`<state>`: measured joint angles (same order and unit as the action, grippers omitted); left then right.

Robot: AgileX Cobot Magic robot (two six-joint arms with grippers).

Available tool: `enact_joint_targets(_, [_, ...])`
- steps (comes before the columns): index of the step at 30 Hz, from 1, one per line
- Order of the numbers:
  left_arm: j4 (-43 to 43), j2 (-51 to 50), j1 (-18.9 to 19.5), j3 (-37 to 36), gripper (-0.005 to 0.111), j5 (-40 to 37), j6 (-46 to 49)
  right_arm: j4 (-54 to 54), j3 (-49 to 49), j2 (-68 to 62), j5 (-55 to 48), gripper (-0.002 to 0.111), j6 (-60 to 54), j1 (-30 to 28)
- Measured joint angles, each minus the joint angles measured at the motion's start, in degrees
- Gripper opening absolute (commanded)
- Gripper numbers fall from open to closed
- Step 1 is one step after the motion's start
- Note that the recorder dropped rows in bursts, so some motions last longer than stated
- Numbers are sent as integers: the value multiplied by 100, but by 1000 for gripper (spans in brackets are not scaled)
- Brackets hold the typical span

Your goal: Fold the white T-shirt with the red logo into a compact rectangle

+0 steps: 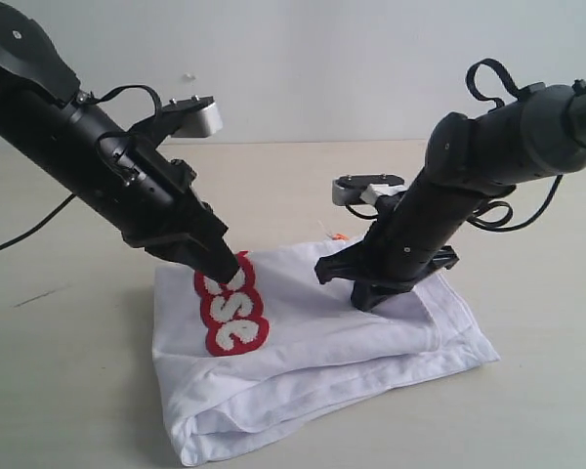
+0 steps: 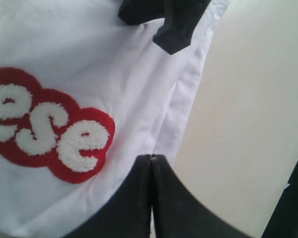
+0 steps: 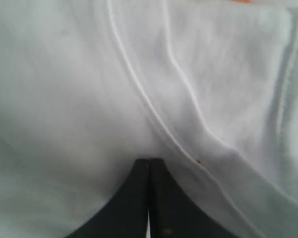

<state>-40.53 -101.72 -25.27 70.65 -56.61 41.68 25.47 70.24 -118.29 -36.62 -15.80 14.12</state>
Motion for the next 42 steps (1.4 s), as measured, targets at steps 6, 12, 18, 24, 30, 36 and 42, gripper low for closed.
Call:
enact_joint_targets(6, [-77, -474, -27, 0, 0, 168, -12, -942, 108, 379, -225, 0, 587, 12])
enact_joint_targets(12, [-286, -1284, -211, 0, 0, 389, -12, -1998, 131, 1034, -695, 0, 1076, 12])
enact_joint_targets(18, [-497, -1881, -307, 0, 0, 912, 9, -2105, 131, 1496, -919, 0, 1111, 22])
enact_joint_targets(24, [-637, -1916, -254, 0, 0, 1555, 84, -2428, 131, 1695, -1226, 0, 1111, 22])
enact_joint_targets(30, [-591, -1919, 23, 12, 0, 2071, 240, -2491, 131, 1695, -1309, 0, 1111, 22])
enact_joint_targets(36, [-556, -1919, 231, 33, 0, 1853, 450, -2505, 131, 1695, -1309, 0, 1111, 22])
enact_joint_targets(42, [-693, -1661, 236, -2, 0, 1783, 826, -2505, 131, 1695, -1272, 0, 1217, 22])
